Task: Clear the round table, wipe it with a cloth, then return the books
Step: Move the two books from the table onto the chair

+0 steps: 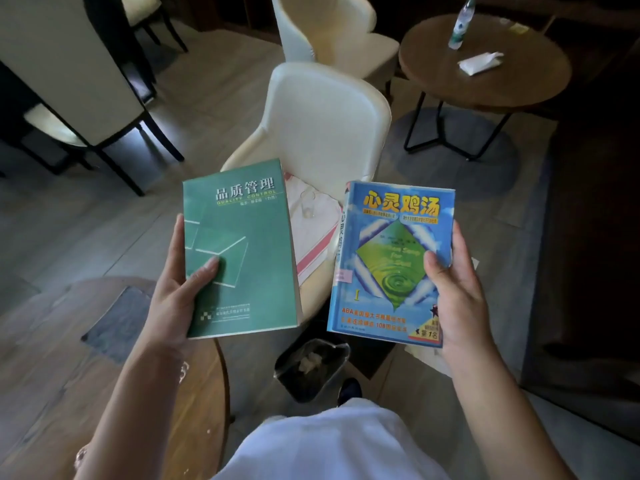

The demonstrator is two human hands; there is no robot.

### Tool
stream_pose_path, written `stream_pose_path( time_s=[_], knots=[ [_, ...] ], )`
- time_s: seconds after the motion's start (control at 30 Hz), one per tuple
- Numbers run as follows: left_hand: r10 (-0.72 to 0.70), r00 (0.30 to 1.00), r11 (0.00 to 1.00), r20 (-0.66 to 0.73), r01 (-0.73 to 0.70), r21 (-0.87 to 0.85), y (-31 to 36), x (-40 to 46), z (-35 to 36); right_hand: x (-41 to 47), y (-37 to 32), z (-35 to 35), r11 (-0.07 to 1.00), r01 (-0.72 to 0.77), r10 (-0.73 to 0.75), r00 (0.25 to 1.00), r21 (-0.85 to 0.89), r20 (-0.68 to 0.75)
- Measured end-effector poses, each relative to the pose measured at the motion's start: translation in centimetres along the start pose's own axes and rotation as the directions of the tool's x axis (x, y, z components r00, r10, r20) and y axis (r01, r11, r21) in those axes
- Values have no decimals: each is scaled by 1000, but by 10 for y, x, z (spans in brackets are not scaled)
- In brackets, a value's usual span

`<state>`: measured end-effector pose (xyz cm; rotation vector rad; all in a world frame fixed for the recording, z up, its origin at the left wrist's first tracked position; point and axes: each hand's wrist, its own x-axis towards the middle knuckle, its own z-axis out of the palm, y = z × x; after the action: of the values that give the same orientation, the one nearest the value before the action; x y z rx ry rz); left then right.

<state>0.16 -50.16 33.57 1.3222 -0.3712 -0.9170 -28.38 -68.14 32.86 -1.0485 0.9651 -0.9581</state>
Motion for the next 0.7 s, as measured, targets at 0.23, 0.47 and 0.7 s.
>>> stream_pose_path(
  time_s=[0.23, 0.47, 0.7],
  knots=[
    [26, 999, 999, -19, -25, 22, -3, 34, 49, 63, -21, -25, 1000, 28, -28, 999, 2, 45],
    [-19, 999, 1000, 28, 19, -10, -5, 79, 61, 100, -28, -20, 999, 27, -28, 999, 41, 22],
    [-66, 994, 997, 83, 62, 55, 4, 165, 30, 145, -12, 24, 1000, 12, -12, 1000, 8, -16]
  ],
)
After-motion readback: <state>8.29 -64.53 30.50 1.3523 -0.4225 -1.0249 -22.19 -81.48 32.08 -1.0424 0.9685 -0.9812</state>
